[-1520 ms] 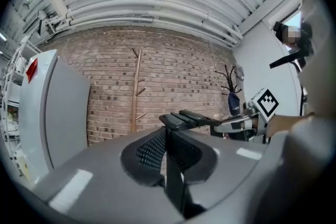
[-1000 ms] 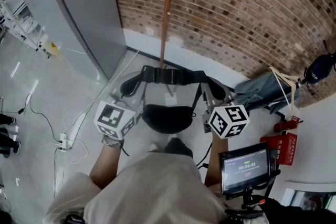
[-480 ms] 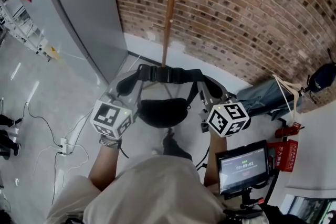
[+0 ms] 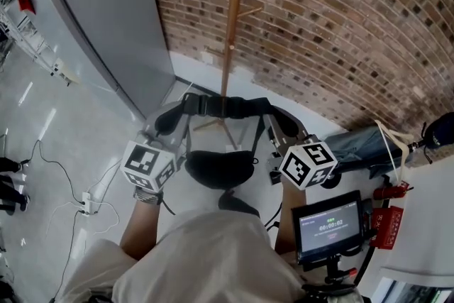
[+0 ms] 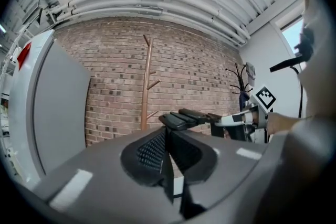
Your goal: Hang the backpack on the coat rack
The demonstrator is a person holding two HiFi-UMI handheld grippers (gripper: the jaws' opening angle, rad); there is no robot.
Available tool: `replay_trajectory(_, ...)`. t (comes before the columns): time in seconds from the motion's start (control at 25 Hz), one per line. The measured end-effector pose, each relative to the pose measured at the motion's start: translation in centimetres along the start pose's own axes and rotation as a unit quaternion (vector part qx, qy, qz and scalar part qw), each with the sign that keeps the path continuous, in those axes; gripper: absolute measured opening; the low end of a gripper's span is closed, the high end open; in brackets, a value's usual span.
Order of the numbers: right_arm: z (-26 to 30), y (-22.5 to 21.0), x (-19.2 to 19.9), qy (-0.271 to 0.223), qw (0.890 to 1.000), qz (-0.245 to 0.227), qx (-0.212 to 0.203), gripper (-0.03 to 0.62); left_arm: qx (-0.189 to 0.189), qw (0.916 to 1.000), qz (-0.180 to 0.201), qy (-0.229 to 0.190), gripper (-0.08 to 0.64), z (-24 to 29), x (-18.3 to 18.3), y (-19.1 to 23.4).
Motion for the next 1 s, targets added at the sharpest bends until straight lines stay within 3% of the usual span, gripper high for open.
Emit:
replay_trajectory(0.4,3.7,-4.7,-1.7,0.011,0.999,0.020,-0.037,0.006,-0.030,0.9993,-0.015,0.017,0.005,5.6,0.6,1.8)
replay_trajectory(1.0,10.2,-11.7,-5.0,0.028,0.995,0.009,-0.092,0.006,-0.084,0.9959,-0.027,0.019,0.005,13.5,0.6,4.6)
Point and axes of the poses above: the fingertips, and each gripper's own axes: z forward along the fingers, y to its left, x out of its underside, the point moved 6 cm from there along -z, backward along the fingers, and after that the axes turned 5 degrees about -x, right-handed, at the moved point
